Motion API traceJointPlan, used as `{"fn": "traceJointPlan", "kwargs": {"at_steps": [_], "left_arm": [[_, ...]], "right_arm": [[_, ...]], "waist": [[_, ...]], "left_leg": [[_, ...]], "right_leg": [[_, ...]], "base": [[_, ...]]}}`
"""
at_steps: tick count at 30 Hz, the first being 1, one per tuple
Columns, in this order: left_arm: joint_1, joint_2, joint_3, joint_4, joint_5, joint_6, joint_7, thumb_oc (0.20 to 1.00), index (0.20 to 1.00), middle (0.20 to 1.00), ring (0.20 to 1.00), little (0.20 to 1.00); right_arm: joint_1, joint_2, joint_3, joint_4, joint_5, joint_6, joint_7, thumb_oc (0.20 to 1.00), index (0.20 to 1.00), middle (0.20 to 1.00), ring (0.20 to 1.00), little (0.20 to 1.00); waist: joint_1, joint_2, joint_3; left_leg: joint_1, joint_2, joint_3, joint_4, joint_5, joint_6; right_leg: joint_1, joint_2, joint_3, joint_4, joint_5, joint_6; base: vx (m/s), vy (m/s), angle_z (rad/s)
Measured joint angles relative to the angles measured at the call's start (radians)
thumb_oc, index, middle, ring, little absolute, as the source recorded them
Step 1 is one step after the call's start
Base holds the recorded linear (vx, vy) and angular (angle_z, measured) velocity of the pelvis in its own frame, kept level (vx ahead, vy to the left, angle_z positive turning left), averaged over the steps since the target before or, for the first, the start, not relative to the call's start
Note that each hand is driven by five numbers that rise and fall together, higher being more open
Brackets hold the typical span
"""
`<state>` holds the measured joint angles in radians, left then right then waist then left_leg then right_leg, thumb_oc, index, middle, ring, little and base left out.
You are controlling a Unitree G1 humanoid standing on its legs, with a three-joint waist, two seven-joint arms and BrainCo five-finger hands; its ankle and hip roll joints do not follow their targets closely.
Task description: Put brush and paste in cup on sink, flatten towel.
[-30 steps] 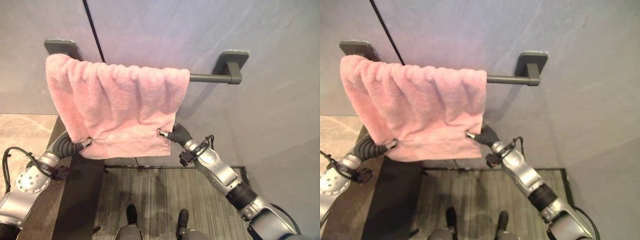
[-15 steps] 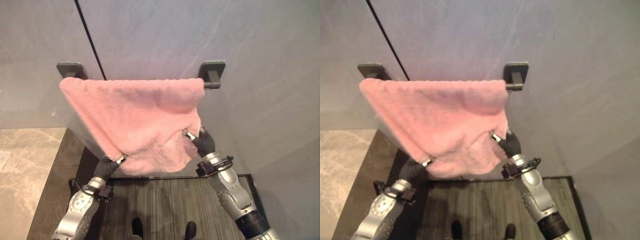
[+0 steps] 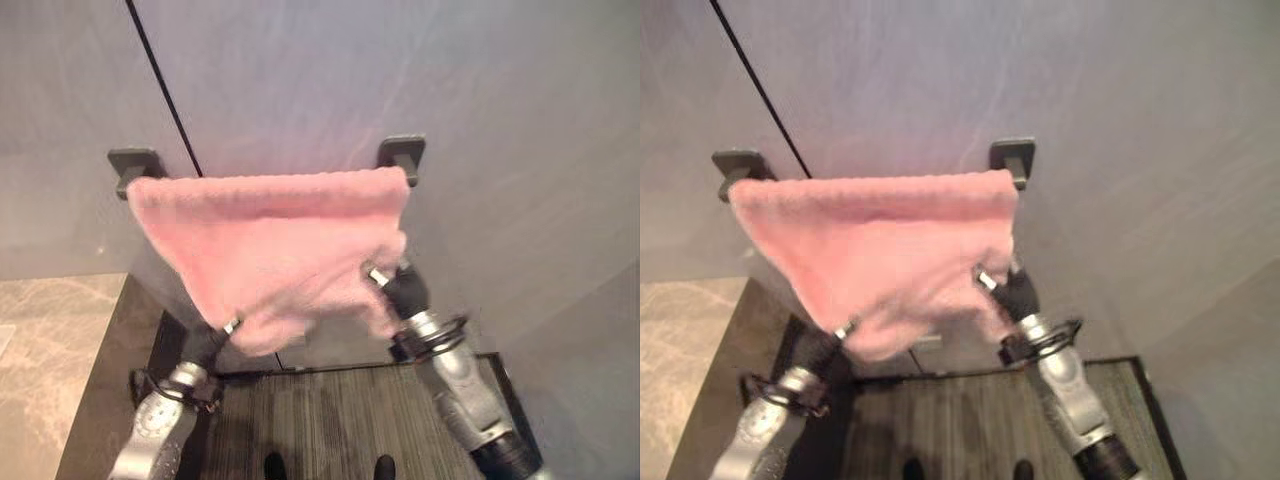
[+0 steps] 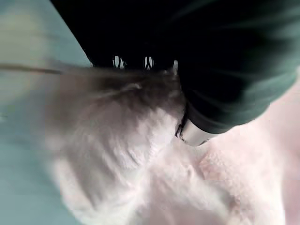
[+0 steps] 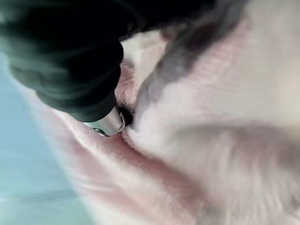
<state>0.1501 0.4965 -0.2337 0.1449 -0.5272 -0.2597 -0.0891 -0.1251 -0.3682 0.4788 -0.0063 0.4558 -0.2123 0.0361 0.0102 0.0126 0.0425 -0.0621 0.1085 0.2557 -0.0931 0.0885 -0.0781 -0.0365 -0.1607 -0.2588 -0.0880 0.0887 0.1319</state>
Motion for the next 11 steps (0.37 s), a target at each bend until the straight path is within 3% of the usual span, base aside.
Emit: {"fn": "traceJointPlan", "kwargs": {"at_steps": [1, 5, 6, 7, 8, 9, 10, 11], "left_arm": [[-0.004, -0.003, 0.000, 0.033, 0.029, -0.012, 0.000, 1.000, 1.000, 1.000, 1.000, 1.000], [-0.066, -0.036, -0.028, 0.322, 0.243, -0.006, 0.047, 1.000, 1.000, 1.000, 1.000, 1.000], [-0.122, -0.070, -0.061, 0.495, 0.361, 0.013, 0.074, 1.000, 1.000, 1.000, 1.000, 1.000], [-0.216, -0.140, -0.105, 0.771, 0.527, 0.073, 0.128, 1.000, 1.000, 1.000, 1.000, 1.000], [-0.287, -0.202, -0.204, 0.949, 0.651, 0.132, 0.165, 1.000, 1.000, 1.000, 1.000, 1.000], [-0.292, -0.259, -0.262, 1.022, 0.707, 0.139, 0.174, 1.000, 1.000, 1.000, 1.000, 1.000], [-0.273, -0.305, -0.244, 1.060, 0.701, 0.129, 0.184, 1.000, 1.000, 1.000, 1.000, 1.000], [-0.262, -0.351, -0.160, 1.141, 0.675, 0.129, 0.195, 1.000, 1.000, 1.000, 1.000, 1.000]], "right_arm": [[0.004, -0.003, 0.001, 0.044, 0.001, -0.004, 0.013, 1.000, 1.000, 1.000, 1.000, 1.000], [-0.018, 0.018, 0.028, 0.323, -0.070, 0.017, 0.007, 1.000, 1.000, 1.000, 1.000, 1.000], [-0.027, 0.078, -0.015, 0.531, -0.080, 0.011, 0.003, 1.000, 1.000, 1.000, 1.000, 1.000], [-0.093, 0.169, -0.082, 0.902, -0.079, 0.027, -0.023, 1.000, 1.000, 1.000, 1.000, 1.000], [-0.176, 0.216, -0.105, 1.284, -0.096, 0.081, -0.049, 1.000, 1.000, 1.000, 1.000, 1.000], [-0.202, 0.226, -0.113, 1.505, -0.122, 0.127, -0.063, 1.000, 1.000, 1.000, 1.000, 1.000], [-0.188, 0.214, -0.155, 1.586, -0.154, 0.149, -0.076, 1.000, 1.000, 1.000, 1.000, 1.000], [-0.158, 0.187, -0.197, 1.590, -0.181, 0.158, -0.089, 1.000, 1.000, 1.000, 1.000, 1.000]], "waist": [[0.003, -0.002, -0.003], [0.005, 0.011, -0.010], [0.004, 0.010, -0.011], [-0.003, 0.008, -0.019], [0.002, 0.006, -0.019], [0.011, 0.003, -0.017], [0.008, 0.002, -0.017], [0.004, -0.001, -0.019]], "left_leg": [[0.006, 0.000, 0.000, 0.000, 0.000, 0.000], [0.018, -0.003, 0.000, 0.000, -0.004, 0.000], [0.025, -0.003, 0.000, 0.000, -0.004, 0.000], [0.029, -0.003, -0.001, 0.000, -0.006, -0.002], [0.025, -0.007, -0.004, 0.000, -0.005, -0.001], [0.019, -0.010, -0.002, 0.000, -0.005, 0.000], [0.020, -0.011, -0.001, 0.001, -0.006, 0.001], [0.024, -0.011, 0.000, 0.001, -0.008, 0.002]], "right_leg": [[0.005, 0.000, 0.000, 0.000, 0.000, 0.000], [0.018, -0.004, -0.002, 0.000, -0.004, 0.003], [0.023, -0.004, -0.004, 0.000, -0.005, 0.004], [0.029, -0.004, -0.002, 0.000, -0.006, 0.005], [0.026, -0.007, -0.005, 0.000, -0.005, 0.006], [0.019, -0.011, -0.005, 0.000, -0.005, 0.007], [0.019, -0.013, -0.006, 0.000, -0.005, 0.007], [0.023, -0.013, -0.006, 0.000, -0.007, 0.010]], "base": [[0.00, -0.005, 0.04], [0.00, -0.004, 0.02], [0.00, 0.000, 0.00], [-0.04, -0.002, 0.01], [-0.05, -0.002, -0.05], [-0.04, -0.017, -0.01], [-0.01, -0.032, -0.06], [0.01, -0.043, -0.04]]}}
